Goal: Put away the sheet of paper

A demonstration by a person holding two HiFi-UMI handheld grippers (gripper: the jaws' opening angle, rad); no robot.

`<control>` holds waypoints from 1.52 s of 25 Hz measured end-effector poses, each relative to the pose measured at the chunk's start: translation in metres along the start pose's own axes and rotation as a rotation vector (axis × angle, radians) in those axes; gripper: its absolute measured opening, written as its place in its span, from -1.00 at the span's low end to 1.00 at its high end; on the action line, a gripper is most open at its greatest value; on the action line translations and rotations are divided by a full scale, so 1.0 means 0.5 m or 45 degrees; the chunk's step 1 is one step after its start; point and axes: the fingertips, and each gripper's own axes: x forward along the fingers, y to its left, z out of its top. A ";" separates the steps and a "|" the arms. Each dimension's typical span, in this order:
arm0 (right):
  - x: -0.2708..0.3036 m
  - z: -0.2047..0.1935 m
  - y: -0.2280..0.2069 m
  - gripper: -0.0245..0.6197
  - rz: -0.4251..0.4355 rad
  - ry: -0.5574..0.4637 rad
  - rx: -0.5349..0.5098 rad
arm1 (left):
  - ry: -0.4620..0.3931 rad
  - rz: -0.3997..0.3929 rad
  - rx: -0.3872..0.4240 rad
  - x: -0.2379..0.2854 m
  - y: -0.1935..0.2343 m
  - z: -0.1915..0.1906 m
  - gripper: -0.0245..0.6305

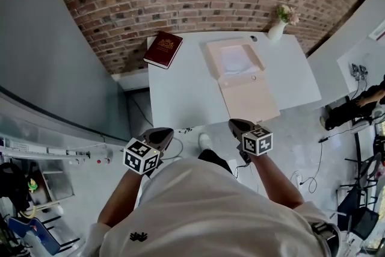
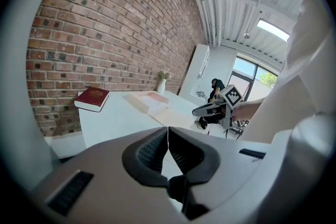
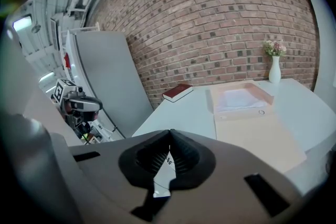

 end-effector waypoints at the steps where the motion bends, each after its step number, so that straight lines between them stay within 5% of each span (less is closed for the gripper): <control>1: -0.002 -0.004 0.004 -0.84 0.002 -0.001 -0.001 | 0.000 -0.001 0.000 -0.001 -0.003 -0.002 -0.85; 27: -0.035 -0.071 0.040 -0.84 0.004 0.029 -0.023 | 0.039 -0.047 -0.015 0.003 -0.038 -0.061 -0.85; 38: -0.008 -0.076 -0.010 -0.84 -0.002 0.061 0.013 | 0.058 -0.023 -0.038 0.022 -0.021 -0.063 -0.85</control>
